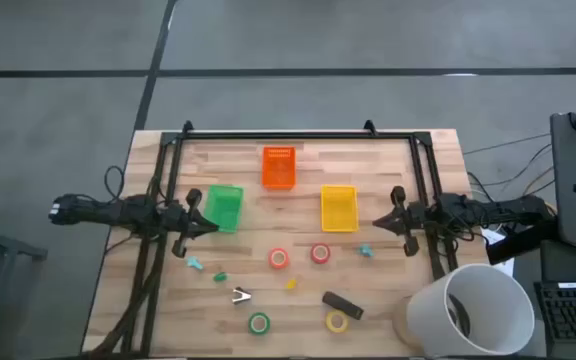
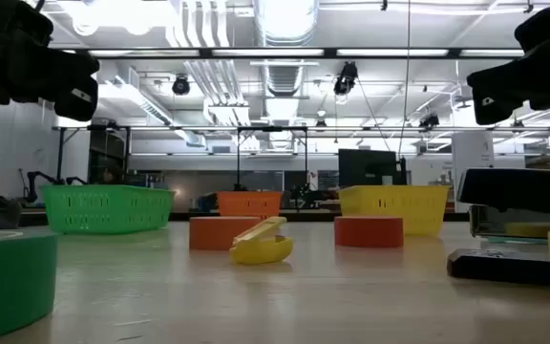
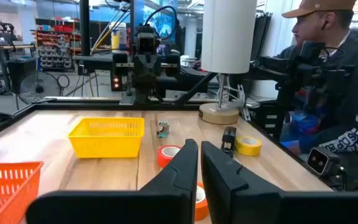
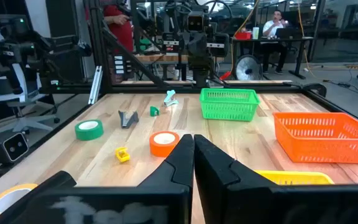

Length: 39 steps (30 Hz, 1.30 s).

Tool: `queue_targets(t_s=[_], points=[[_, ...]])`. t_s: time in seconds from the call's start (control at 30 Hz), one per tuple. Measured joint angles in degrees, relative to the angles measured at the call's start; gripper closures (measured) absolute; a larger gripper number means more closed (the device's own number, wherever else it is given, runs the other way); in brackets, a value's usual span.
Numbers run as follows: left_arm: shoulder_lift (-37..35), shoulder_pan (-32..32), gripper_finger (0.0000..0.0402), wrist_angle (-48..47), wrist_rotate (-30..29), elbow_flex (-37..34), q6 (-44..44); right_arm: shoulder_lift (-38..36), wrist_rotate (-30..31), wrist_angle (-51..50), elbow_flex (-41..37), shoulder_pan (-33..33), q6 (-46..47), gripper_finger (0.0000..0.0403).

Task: Pick and place Stapler, Stapler remover, tape

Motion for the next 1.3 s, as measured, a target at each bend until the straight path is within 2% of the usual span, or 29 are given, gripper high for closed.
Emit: queue_targets(t_s=[1.03,1.2,1.3], points=[[0.0,-0.01,0.0378,-0.01,-0.01,0.0,0.0,0.0,0.12,0.02,0.0,-0.02,0.06,0.0394],[0.02,-0.01,0.0378,0.01,0.0,0.0,0.0,0.02,7.66,1.53,0.0,-0.04,0.04,0.0394],[0.01,0.0,0.0378,0.0,0.0,0.0,0.0,0.02,8.97,1.63,0.0,-0.04,0.13,0.0394]])
